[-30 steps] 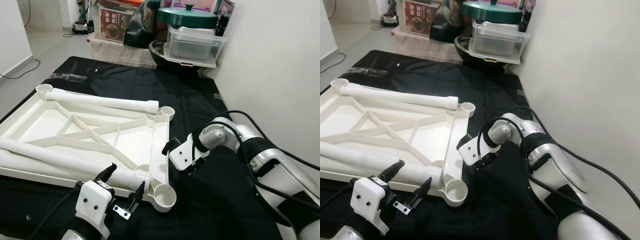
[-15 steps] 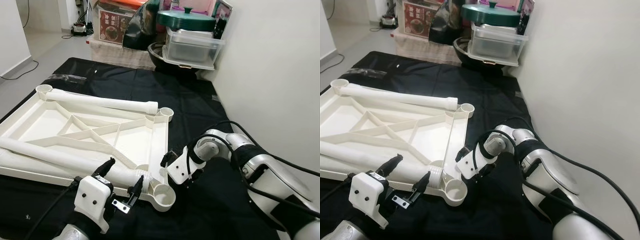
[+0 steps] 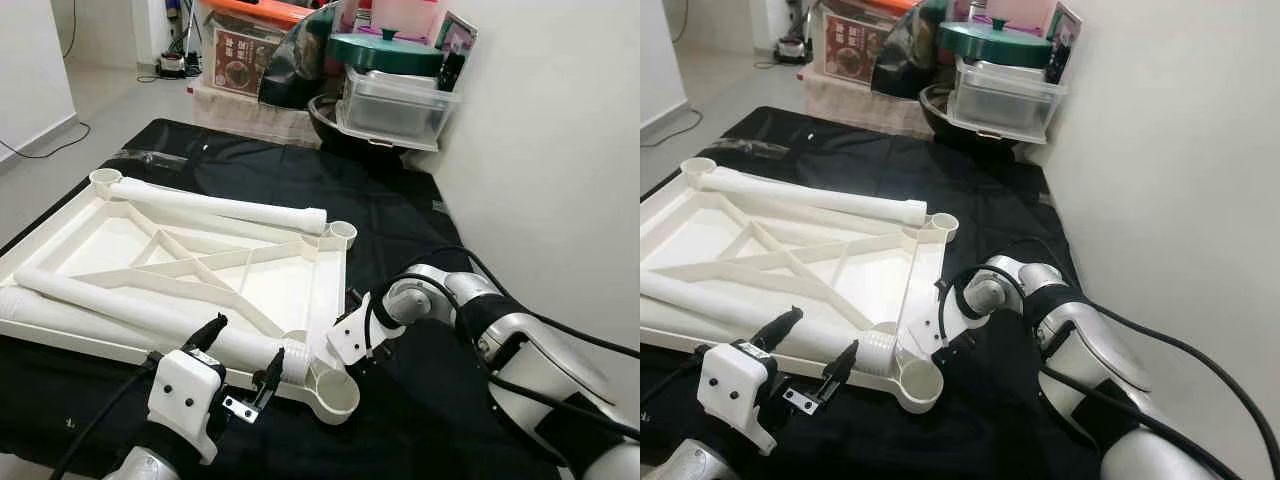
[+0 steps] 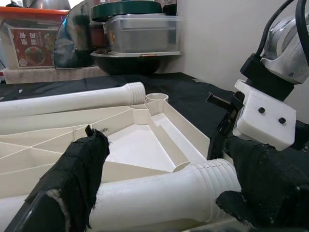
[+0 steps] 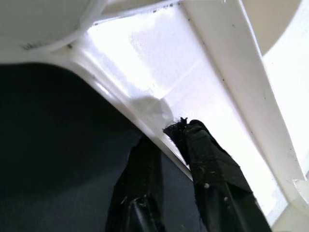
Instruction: Building children table
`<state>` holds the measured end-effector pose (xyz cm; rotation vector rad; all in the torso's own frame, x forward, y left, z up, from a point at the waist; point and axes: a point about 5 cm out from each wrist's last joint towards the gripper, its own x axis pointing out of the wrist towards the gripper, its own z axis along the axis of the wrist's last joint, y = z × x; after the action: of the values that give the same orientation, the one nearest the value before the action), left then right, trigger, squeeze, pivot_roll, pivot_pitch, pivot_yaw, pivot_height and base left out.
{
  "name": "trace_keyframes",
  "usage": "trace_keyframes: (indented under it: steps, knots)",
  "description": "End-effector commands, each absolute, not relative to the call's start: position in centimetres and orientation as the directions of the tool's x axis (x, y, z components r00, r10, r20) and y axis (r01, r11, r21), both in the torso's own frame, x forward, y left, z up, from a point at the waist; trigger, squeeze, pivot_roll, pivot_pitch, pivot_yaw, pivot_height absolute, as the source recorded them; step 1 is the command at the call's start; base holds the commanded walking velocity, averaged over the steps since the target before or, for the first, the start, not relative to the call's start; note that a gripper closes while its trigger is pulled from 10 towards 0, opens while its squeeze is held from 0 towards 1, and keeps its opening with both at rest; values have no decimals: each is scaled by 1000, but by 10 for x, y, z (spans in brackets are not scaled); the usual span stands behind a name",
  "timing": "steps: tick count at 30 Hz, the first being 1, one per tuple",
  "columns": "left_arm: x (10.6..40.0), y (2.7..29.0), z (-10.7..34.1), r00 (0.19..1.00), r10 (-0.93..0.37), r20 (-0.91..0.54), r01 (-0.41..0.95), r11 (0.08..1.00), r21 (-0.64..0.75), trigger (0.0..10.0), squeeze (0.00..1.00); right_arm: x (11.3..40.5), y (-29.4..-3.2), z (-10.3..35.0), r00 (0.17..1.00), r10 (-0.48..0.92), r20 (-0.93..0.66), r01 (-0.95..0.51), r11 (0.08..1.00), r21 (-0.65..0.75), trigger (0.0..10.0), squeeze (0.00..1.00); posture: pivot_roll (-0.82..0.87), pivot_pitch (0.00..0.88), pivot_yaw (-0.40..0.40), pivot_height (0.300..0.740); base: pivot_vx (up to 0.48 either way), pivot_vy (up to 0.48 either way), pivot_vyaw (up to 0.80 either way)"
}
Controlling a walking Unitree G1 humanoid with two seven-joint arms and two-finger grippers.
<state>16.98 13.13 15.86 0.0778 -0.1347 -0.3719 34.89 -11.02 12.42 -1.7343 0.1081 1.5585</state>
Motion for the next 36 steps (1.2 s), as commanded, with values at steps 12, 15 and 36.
trace_keyframes:
  steps: [12,15,36]
  knots:
    - [171,130,160,930,-341,139,331,939,91,10000,0,336,-160,94,88,540,-837,-976,-122,-181,0,0,195,0,-203,740,0,0,0]
    - [174,130,161,928,-344,143,334,938,91,10000,0,330,-166,83,65,597,-799,-998,36,-54,0,0,188,0,-196,740,0,0,0]
    - [184,151,162,968,-193,161,172,976,135,10000,0,375,-149,145,500,687,-528,-865,366,-343,10000,1000,182,0,-187,740,0,0,0]
